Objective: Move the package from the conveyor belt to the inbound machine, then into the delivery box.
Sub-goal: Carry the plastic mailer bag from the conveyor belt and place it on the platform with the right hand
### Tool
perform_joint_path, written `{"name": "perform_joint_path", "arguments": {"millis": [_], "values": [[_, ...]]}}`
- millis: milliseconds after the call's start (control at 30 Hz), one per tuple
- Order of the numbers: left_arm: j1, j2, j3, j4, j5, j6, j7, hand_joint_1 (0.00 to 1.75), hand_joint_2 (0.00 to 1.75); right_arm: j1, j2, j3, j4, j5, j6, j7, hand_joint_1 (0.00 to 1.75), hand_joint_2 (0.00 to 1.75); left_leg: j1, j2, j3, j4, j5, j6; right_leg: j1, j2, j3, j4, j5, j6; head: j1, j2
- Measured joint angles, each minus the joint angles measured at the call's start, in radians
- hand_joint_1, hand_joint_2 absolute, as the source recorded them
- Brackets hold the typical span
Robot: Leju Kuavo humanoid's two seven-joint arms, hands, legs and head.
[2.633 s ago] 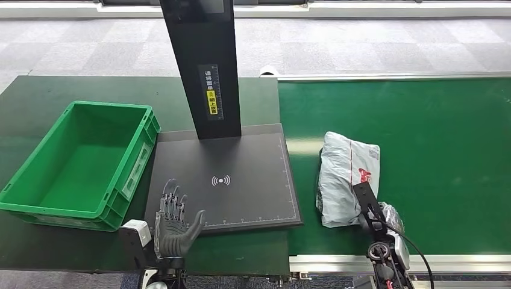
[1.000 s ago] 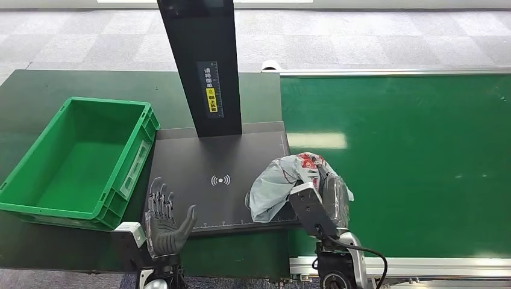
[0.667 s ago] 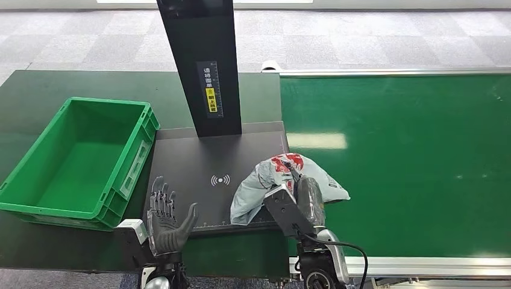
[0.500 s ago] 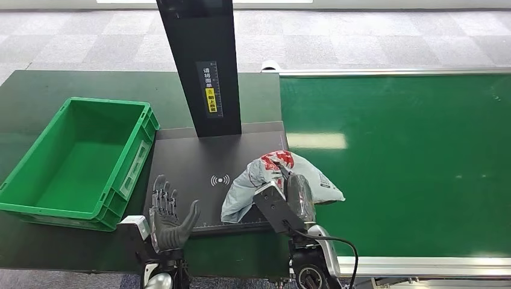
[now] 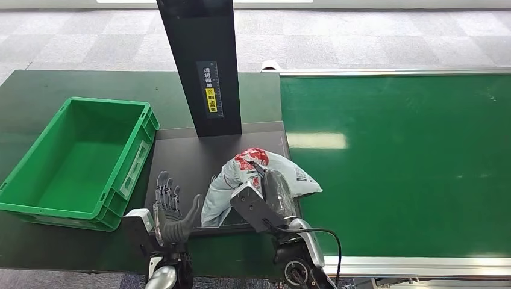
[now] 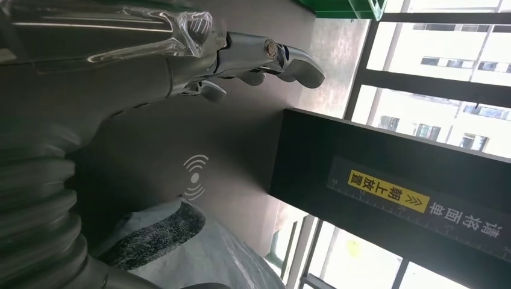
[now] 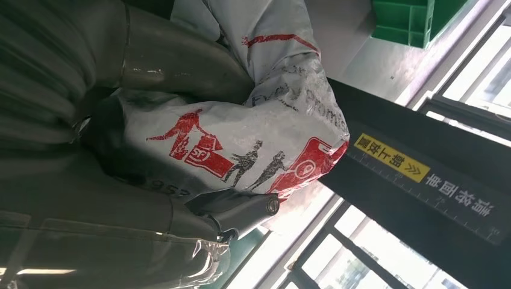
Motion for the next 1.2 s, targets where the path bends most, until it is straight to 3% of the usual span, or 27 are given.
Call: {"name": "perform_joint_path", "arguments": {"millis": [67,200,533,667,833,1000,1100,1200], "values": [[-0.003,-0.001,0.002,0.004,0.004,0.004,0.000,0.00,1.75,-0.008,0.001,0.010,0.007,-0.006,0.006,-0.001,1.75,1.75,0.000,0.000,0.000,0.000,0.000,0.000,0.000,0.000,0.000,0.000,0.000,0.000,0.000,0.000],[-0.004,-0.001,0.009,0.006,0.005,0.008,0.000,0.00,1.75,-0.021,0.003,0.022,0.024,-0.014,0.010,-0.003,0.00,1.75,0.000,0.000,0.000,0.000,0.000,0.000,0.000,0.000,0.000,0.000,0.000,0.000,0.000,0.000],[-0.006,0.002,0.039,-0.006,-0.005,0.026,-0.015,0.00,1.75,-0.043,0.002,0.002,0.030,-0.128,0.008,-0.082,0.00,1.75,0.000,0.000,0.000,0.000,0.000,0.000,0.000,0.000,0.000,0.000,0.000,0.000,0.000,0.000],[-0.011,0.009,0.057,-0.032,-0.075,0.050,-0.022,0.00,1.75,-0.040,-0.003,-0.033,-0.009,-0.278,0.042,-0.203,0.00,1.75,0.000,0.000,0.000,0.000,0.000,0.000,0.000,0.000,0.000,0.000,0.000,0.000,0.000,0.000],[-0.035,0.029,0.085,-0.118,-0.198,0.026,-0.025,0.00,1.75,-0.006,-0.025,-0.103,-0.154,-0.433,0.073,-0.357,0.00,1.75,0.000,0.000,0.000,0.000,0.000,0.000,0.000,0.000,0.000,0.000,0.000,0.000,0.000,0.000],[-0.073,0.050,0.090,-0.213,-0.298,-0.032,-0.016,0.00,1.75,0.071,-0.058,-0.195,-0.360,-0.465,0.074,-0.431,0.00,1.75,0.000,-0.001,0.000,0.001,0.000,0.000,0.000,0.000,-0.001,0.000,0.000,0.000,0.000,0.000],[-0.109,0.065,0.064,-0.235,-0.450,-0.128,0.079,0.00,1.75,0.140,-0.070,-0.272,-0.483,-0.475,0.045,-0.478,0.00,1.75,0.000,-0.002,0.000,0.001,0.000,0.000,0.000,-0.001,0.000,0.000,0.000,0.000,0.000,0.000],[-0.151,0.085,0.003,-0.222,-0.667,-0.313,0.288,0.00,1.75,0.211,-0.075,-0.371,-0.586,-0.490,0.050,-0.507,0.00,1.75,0.000,-0.001,0.000,0.001,0.000,0.000,0.000,-0.001,0.000,0.000,0.000,0.000,0.000,0.000]]}}
